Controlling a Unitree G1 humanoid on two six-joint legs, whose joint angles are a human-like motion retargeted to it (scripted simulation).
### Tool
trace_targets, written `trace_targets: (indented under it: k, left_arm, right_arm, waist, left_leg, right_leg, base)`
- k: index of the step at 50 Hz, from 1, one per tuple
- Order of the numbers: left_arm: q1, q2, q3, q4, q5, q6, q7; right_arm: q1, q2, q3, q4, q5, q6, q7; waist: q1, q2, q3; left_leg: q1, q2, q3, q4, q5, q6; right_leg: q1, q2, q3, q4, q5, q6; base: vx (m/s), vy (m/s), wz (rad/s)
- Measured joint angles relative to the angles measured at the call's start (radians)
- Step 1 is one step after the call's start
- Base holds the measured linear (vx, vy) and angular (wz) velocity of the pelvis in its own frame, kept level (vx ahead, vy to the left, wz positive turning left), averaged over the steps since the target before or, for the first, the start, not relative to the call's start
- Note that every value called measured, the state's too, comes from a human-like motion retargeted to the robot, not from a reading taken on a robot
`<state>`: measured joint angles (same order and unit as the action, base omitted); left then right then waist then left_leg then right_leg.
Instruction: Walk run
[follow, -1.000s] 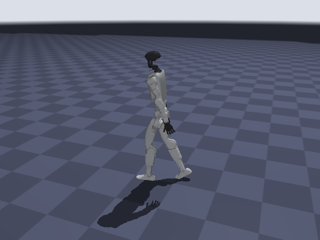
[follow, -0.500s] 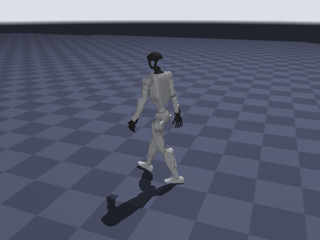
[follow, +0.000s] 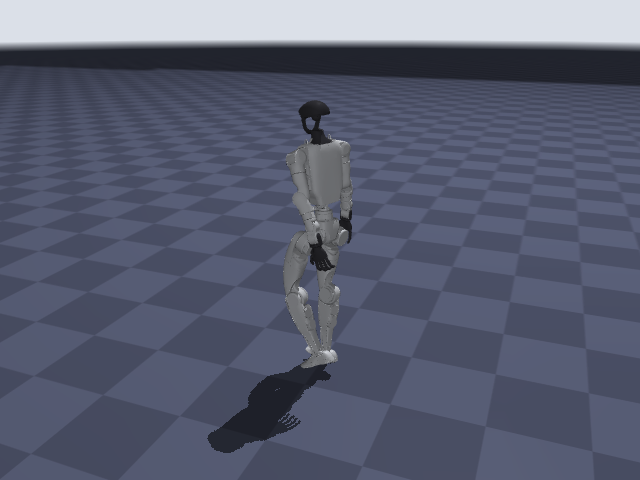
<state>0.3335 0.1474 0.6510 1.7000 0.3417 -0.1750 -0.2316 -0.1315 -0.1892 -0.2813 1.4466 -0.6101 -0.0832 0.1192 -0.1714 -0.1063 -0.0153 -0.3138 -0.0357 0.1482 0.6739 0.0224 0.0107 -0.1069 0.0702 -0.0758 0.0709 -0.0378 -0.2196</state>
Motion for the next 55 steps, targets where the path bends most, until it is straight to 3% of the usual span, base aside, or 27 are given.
trace_targets:
  k: [7, 10, 13, 15, 17, 20, 22, 23, 25, 28, 31, 33, 38, 40, 43, 45, 49, 53, 55]
  left_arm:
    - [0.048, -0.037, 0.029, 0.0, 0.064, 0.022, -0.001]
    - [0.036, -0.032, 0.023, 0.0, 0.098, 0.015, 0.0]
    - [0.011, -0.024, 0.006, -0.021, 0.104, 0.02, 0.007]
    - [-0.005, -0.019, 0.001, -0.042, 0.097, 0.029, 0.014]
    - [-0.021, -0.015, -0.002, -0.06, 0.079, 0.034, 0.013]
    - [-0.073, 0.013, -0.022, -0.061, 0.009, 0.05, -0.016]
    - [-0.134, 0.041, -0.061, -0.054, -0.036, 0.066, -0.032]
    - [-0.17, 0.053, -0.082, -0.054, -0.05, 0.074, -0.034]
    - [-0.248, 0.074, -0.112, -0.064, -0.065, 0.086, -0.028]
    - [-0.362, 0.092, -0.163, -0.106, -0.06, 0.082, -0.025]
    - [-0.449, 0.096, -0.223, -0.185, -0.052, 0.053, -0.045]
    - [-0.493, 0.1, -0.254, -0.246, -0.057, 0.024, -0.067]
    - [-0.568, 0.122, -0.299, -0.358, -0.09, -0.057, -0.101]
    - [-0.586, 0.125, -0.309, -0.374, -0.104, -0.08, -0.096]
    - [-0.592, 0.111, -0.318, -0.369, -0.121, -0.083, -0.087]
    - [-0.576, 0.09, -0.323, -0.363, -0.126, -0.07, -0.086]
    - [-0.477, 0.031, -0.315, -0.327, -0.078, -0.093, -0.073]
    - [-0.337, -0.009, -0.319, -0.236, 0.068, -0.102, 0.0]
    - [-0.271, -0.013, -0.316, -0.184, 0.149, -0.079, 0.066]
  right_arm:
    - [-0.067, -0.03, -0.016, -0.012, 0.033, 0.01, 0.009]
    - [-0.056, -0.017, -0.029, 0.004, 0.06, 0.014, 0.019]
    - [-0.022, 0.001, -0.035, 0.036, 0.073, 0.016, 0.04]
    - [0.013, 0.017, -0.036, 0.066, 0.054, 0.02, 0.06]
    - [0.059, 0.035, -0.036, 0.1, 0.017, 0.033, 0.058]
    - [0.126, 0.066, -0.012, 0.16, -0.026, 0.048, 0.02]
    - [0.162, 0.066, 0.015, 0.201, -0.021, 0.035, 0.014]
    - [0.174, 0.059, 0.023, 0.221, -0.021, 0.029, 0.025]
    - [0.191, 0.058, 0.028, 0.239, -0.05, 0.036, 0.063]
    - [0.224, 0.059, -0.005, 0.229, -0.108, 0.068, 0.081]
    - [0.252, 0.055, -0.028, 0.223, -0.083, 0.055, 0.054]
    - [0.263, 0.054, -0.04, 0.218, -0.052, 0.052, 0.049]
    - [0.267, 0.068, -0.08, 0.221, 0.022, 0.053, 0.063]
    - [0.264, 0.075, -0.087, 0.227, 0.053, 0.052, 0.07]
    - [0.258, 0.081, -0.085, 0.228, 0.06, 0.042, 0.097]
    - [0.255, 0.077, -0.083, 0.221, 0.024, 0.035, 0.134]
    - [0.256, 0.058, -0.094, 0.201, -0.099, 0.047, 0.148]
    - [0.236, 0.032, -0.102, 0.214, -0.118, 0.077, 0.086]
    - [0.211, 0.024, -0.097, 0.223, -0.08, 0.083, 0.082]
  waist:
    - [0.075, 0.052, 0.041]
    - [0.082, 0.055, 0.049]
    - [0.09, 0.037, 0.042]
    - [0.135, 0.03, 0.026]
    - [0.162, 0.013, -0.003]
    - [0.121, 0.008, -0.037]
    - [0.096, 0.021, -0.028]
    - [0.082, 0.01, -0.023]
    - [0.099, 0.038, -0.03]
    - [0.089, 0.1, -0.035]
    - [0.013, 0.13, -0.035]
    - [-0.034, 0.129, -0.035]
    - [-0.105, 0.103, -0.021]
    - [-0.12, 0.102, -0.013]
    - [-0.111, 0.107, -0.017]
    - [-0.118, 0.121, -0.021]
    - [-0.183, 0.153, -0.037]
    - [-0.187, 0.152, -0.055]
    - [-0.165, 0.101, -0.051]
  left_leg:
    - [-0.069, -0.084, -0.164, -0.561, 0.076, -0.004]
    - [-0.059, -0.119, -0.182, -0.725, 0.045, -0.133]
    - [-0.04, -0.122, -0.108, -0.69, 0.101, 0.012]
    - [-0.035, -0.084, -0.009, -0.647, 0.134, 0.026]
    - [-0.025, -0.082, -0.091, -0.624, 0.133, 0.042]
    - [-0.02, -0.039, -0.072, -0.55, 0.056, 0.071]
    - [0.036, -0.031, -0.047, -0.54, 0.01, 0.105]
    - [0.075, -0.057, -0.036, -0.544, -0.017, 0.122]
    - [0.115, -0.024, -0.019, -0.559, -0.051, 0.128]
    - [0.155, 0.034, 0.011, -0.571, -0.082, 0.128]
    - [0.206, 0.019, -0.01, -0.593, -0.11, 0.13]
    - [0.244, -0.007, -0.007, -0.609, -0.13, 0.135]
    - [0.356, -0.082, 0.001, -0.632, -0.193, 0.14]
    - [0.405, -0.091, 0.012, -0.638, -0.216, 0.131]
    - [0.457, -0.095, 0.04, -0.637, -0.246, 0.11]
    - [0.476, -0.088, 0.03, -0.617, -0.249, 0.093]
    - [0.508, -0.053, -0.014, -0.54, -0.13, 0.017]
    - [0.482, -0.015, -0.005, -0.344, 0.218, -0.075]
    - [0.428, -0.033, 0.008, -0.16, 0.348, -0.07]
  right_leg:
    - [0.127, 0.112, 0.059, -0.006, -0.048, -0.022]
    - [0.183, 0.137, 0.06, 0.003, -0.062, -0.031]
    - [0.214, 0.132, 0.033, 0.031, -0.022, -0.026]
    - [0.23, 0.136, 0.049, 0.065, 0.048, -0.008]
    - [0.228, 0.106, 0.023, 0.122, 0.187, 0.031]
    - [0.174, 0.103, 0.031, 0.284, 0.474, 0.148]
    - [0.093, 0.104, 0.017, 0.51, 0.561, 0.225]
    - [0.048, 0.071, -0.006, 0.648, 0.561, 0.266]
    - [-0.017, 0.059, -0.036, 0.723, 0.561, 0.267]
    - [-0.131, 0.074, -0.066, 0.741, 0.402, 0.185]
    - [-0.248, 0.044, -0.076, 0.696, 0.244, 0.196]
    - [-0.305, 0.001, -0.074, 0.594, 0.174, 0.237]
    - [-0.364, -0.126, -0.102, 0.211, 0.144, 0.29]
    - [-0.384, -0.142, -0.118, 0.079, 0.13, 0.293]
    - [-0.402, -0.138, -0.152, -0.051, 0.117, 0.344]
    - [-0.399, -0.123, -0.164, -0.039, 0.149, 0.269]
    - [-0.359, -0.106, -0.165, 0.022, 0.209, 0.192]
    - [-0.287, -0.087, -0.082, 0.068, 0.163, 0.142]
    - [-0.228, -0.119, -0.095, 0.059, 0.145, 0.128]
  base:
    - [0.63, -0.16, -1.11]
    - [0.87, -0.19, -0.59]
    - [0.82, -0.18, -0.6]
    - [1.04, -0.21, -1.53]
    - [0.92, -0.18, -1.41]
    - [0.92, -0.17, -0.65]
    - [0.87, -0.17, -0.31]
    - [0.8, -0.15, -0.46]
    - [0.63, -0.08, -1.21]
    - [0.64, -0.03, -0.77]
    - [0.6, -0.01, 0.52]
    - [0.51, -0.03, 0.36]
    - [0.59, -0.12, 0.03]
    - [0.66, -0.17, -0.13]
    - [0.69, -0.22, -0.33]
    - [0.74, -0.27, 0.01]
    - [0.9, -0.38, 0.61]
    - [0.85, -0.38, 0.02]
    - [0.86, -0.43, -0.51]
